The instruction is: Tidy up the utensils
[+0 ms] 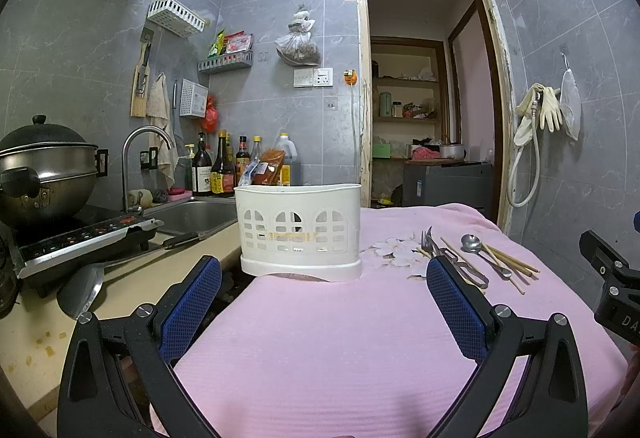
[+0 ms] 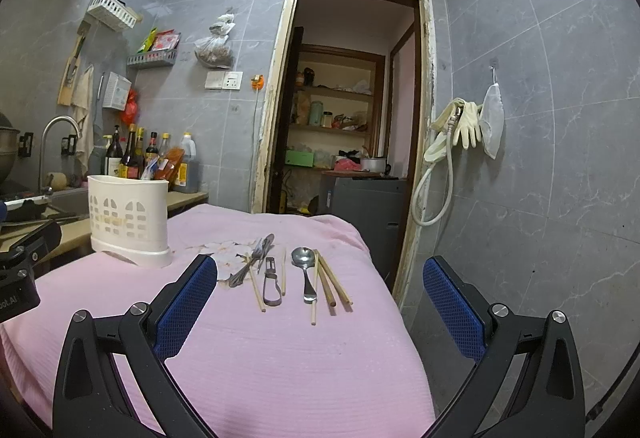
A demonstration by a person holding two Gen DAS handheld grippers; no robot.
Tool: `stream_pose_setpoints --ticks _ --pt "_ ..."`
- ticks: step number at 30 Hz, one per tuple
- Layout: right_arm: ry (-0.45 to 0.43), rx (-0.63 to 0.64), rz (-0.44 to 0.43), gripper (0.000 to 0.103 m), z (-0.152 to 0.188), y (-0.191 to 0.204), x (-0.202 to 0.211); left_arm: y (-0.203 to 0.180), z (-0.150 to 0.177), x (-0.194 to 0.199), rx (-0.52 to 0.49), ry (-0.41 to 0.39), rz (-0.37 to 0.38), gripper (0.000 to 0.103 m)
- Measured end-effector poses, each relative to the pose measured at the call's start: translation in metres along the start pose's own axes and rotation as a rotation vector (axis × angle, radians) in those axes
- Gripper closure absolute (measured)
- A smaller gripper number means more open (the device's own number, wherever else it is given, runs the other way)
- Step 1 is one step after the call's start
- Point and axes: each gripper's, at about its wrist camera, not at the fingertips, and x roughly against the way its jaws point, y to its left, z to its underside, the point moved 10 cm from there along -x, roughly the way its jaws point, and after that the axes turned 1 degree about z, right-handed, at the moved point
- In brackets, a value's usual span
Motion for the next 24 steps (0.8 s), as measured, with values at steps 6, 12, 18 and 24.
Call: stream_pose_setpoints --ticks 6,12,18,24 --pt "0.001 0.002 0.0 0.0 -0.0004 0.0009 0.0 0.0004 0.0004 0.0003 0.001 0.002 0.002 0.002" --pt "0.002 0.004 -0.002 0.0 0.0006 0.0033 0.0009 0.0005 0.0001 0.0003 0.002 0.002 0.001 0.002" --pt "0.002 0.005 -0.003 0.0 0.0016 0.0046 0.0023 0.0005 0.0009 -0.0004 0.003 0.004 0.002 0.002" --pt "0.003 0.006 -0.002 0.0 0.0012 0.0048 0.0019 0.0004 0.0031 -0.0005 0.002 0.004 0.004 0.002"
